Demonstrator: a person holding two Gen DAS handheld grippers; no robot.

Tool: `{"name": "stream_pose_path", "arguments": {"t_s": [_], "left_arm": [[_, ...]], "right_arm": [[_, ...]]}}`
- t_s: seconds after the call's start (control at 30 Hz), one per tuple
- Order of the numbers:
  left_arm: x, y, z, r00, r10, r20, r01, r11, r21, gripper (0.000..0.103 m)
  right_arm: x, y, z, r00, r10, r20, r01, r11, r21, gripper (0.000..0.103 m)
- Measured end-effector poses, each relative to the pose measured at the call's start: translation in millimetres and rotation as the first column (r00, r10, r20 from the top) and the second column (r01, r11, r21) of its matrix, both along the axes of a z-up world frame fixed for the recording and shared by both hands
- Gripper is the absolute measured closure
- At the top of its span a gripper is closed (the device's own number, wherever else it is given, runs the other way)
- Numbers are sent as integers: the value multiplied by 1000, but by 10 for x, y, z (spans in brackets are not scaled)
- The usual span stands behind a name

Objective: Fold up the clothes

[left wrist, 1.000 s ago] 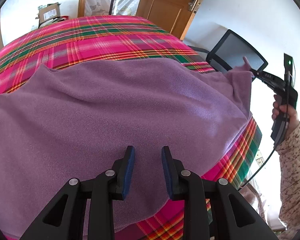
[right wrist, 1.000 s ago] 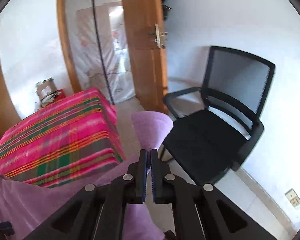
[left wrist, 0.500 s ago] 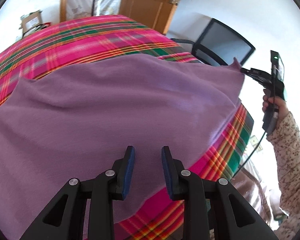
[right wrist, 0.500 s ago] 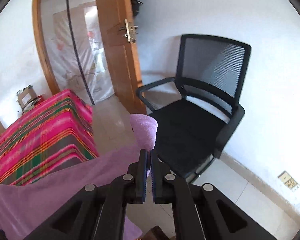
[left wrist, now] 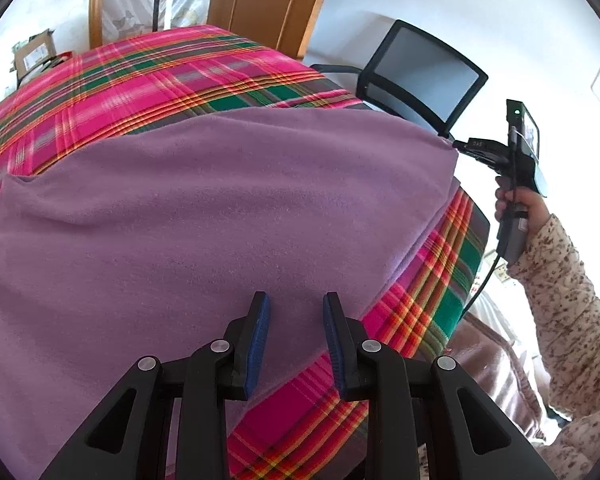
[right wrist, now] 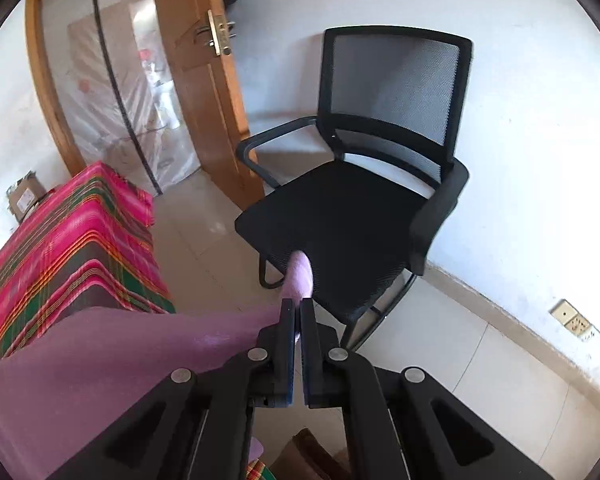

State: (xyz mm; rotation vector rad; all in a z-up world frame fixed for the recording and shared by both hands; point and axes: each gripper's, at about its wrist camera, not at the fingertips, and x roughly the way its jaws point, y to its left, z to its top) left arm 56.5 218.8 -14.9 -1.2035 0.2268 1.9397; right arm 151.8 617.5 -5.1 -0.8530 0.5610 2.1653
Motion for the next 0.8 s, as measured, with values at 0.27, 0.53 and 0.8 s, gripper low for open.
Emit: {"name": "stream_pose_path", "arguments": {"t_s": [0.27, 0.53, 0.8], "left_arm": [[49, 51, -3, 999, -26, -23, 26, 1000, -14, 75], [62, 37, 5, 999, -38, -15, 38, 999, -17, 75], [31, 22, -3, 1000, -21, 9, 21, 1000, -3, 75]], "right_arm": [[47, -46, 3, 1000, 11, 14, -11, 1000, 0, 101], [76, -2, -83, 1000, -2, 26, 3, 999, -38, 103], [348, -123, -135, 976, 76, -205, -140, 938, -317, 97]]}}
